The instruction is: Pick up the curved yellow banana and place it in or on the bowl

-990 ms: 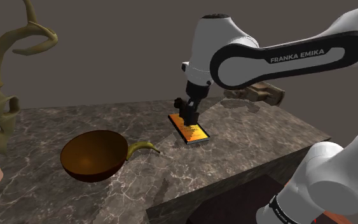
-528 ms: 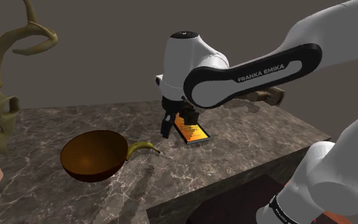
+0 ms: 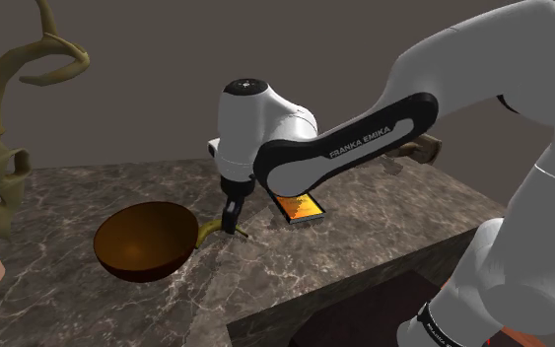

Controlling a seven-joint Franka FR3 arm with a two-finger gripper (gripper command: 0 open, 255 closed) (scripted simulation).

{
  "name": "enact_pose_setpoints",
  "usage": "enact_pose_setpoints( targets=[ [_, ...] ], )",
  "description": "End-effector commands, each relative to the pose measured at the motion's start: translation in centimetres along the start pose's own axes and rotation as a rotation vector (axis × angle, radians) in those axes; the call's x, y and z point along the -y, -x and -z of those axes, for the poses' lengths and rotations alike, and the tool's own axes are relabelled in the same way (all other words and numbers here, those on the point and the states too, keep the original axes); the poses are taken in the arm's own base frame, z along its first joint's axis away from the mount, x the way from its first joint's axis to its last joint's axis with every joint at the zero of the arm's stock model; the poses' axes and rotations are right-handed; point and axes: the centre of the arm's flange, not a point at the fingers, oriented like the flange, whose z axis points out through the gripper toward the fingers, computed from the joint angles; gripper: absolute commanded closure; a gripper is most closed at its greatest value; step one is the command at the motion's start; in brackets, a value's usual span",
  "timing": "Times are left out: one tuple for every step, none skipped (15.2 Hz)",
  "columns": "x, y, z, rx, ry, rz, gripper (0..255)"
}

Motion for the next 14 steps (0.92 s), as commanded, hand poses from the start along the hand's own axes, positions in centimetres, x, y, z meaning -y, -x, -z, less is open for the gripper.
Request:
enact_pose_setpoints(
  targets=[
    [0.1, -0.3, -1.1, -0.001, 0.0, 0.002, 0],
    [0.1, -0.3, -1.6, -0.001, 0.0, 0.002, 0],
    [0.1, -0.3, -2.1, -0.001, 0.0, 0.002, 0],
    [0.1, -0.3, -2.6, -0.001, 0.0, 0.002, 0],
    [0.1, -0.3, -3.0, -0.001, 0.0, 0.002, 0],
    [0.1, -0.3, -3.0, -0.001, 0.0, 0.002, 0],
    [0.1, -0.3, -3.0, -0.001, 0.0, 0.002, 0],
    [0.1, -0.3, -3.0, -0.001, 0.0, 0.002, 0],
    [0.1, -0.3, -3.0, -0.001, 0.0, 0.002, 0],
    [0.1, -0.3, -3.0, -0.001, 0.0, 0.002, 0],
    [0.1, -0.3, -3.0, -0.001, 0.0, 0.002, 0],
    [0.1, -0.3, -2.9, -0.001, 0.0, 0.002, 0],
    [0.1, -0.3, -2.9, -0.001, 0.0, 0.002, 0],
    [0.1, -0.3, -2.9, -0.001, 0.0, 0.002, 255]
  ],
)
